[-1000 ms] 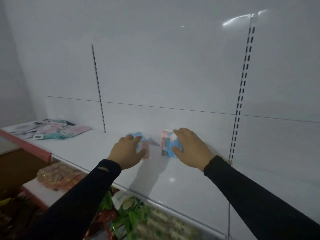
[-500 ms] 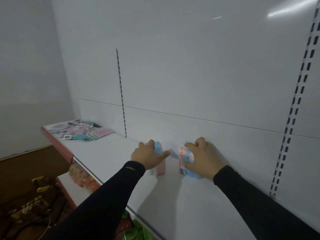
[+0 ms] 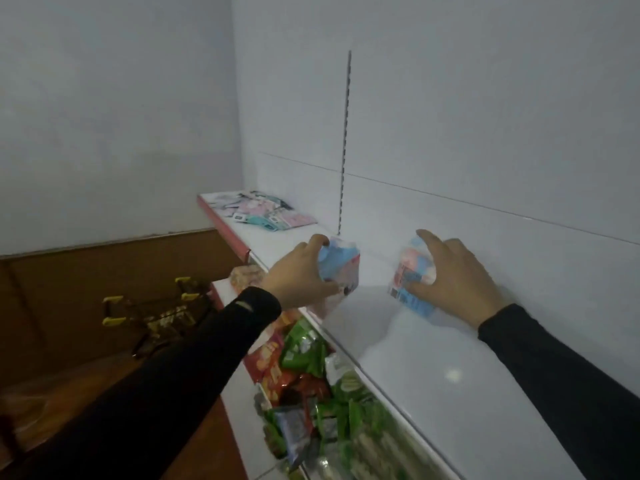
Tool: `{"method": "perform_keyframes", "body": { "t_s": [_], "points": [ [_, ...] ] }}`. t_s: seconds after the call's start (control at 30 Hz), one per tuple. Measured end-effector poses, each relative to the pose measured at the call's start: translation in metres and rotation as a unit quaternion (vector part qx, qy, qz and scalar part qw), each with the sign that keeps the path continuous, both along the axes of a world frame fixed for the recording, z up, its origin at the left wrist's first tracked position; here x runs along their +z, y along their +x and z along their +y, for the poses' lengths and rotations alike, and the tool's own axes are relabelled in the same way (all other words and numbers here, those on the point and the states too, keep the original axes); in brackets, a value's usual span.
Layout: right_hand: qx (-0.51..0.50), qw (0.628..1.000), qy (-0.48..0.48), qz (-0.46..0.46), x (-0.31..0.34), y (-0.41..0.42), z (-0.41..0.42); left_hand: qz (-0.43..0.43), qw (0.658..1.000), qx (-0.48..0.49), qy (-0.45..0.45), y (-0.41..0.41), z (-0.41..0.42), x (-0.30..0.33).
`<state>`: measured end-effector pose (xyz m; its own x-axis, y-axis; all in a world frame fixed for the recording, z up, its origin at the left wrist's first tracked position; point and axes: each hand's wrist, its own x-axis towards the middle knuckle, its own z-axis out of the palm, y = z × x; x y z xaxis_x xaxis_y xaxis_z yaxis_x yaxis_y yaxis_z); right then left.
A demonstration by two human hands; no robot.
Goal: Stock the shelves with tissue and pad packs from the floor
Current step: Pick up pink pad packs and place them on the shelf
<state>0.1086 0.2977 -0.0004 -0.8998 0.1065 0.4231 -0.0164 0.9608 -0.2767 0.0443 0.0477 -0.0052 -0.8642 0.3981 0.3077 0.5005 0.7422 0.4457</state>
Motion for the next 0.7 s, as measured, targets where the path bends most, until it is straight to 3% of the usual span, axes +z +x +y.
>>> {"method": "perform_keyframes", "body": {
  "t_s": [0.27,0.53,0.7],
  "points": [
    [0.174,0.984,-0.014,0.034,0.012,-0.047,-0.221,0.043,0.987,0.153,0.001,0.047,-0.268,-0.018],
    [0.316,0.947,0.017,-0.06,-0.084,-0.078,-0.442,-0.061,0.961,0.271,-0.003,0.092,-0.483,-0.097],
    [0.368,0.907,-0.028,-0.205,-0.161,-0.089,-0.534,-0.16,0.942,0.294,-0.031,0.108,-0.567,-0.168]
  ]
}}
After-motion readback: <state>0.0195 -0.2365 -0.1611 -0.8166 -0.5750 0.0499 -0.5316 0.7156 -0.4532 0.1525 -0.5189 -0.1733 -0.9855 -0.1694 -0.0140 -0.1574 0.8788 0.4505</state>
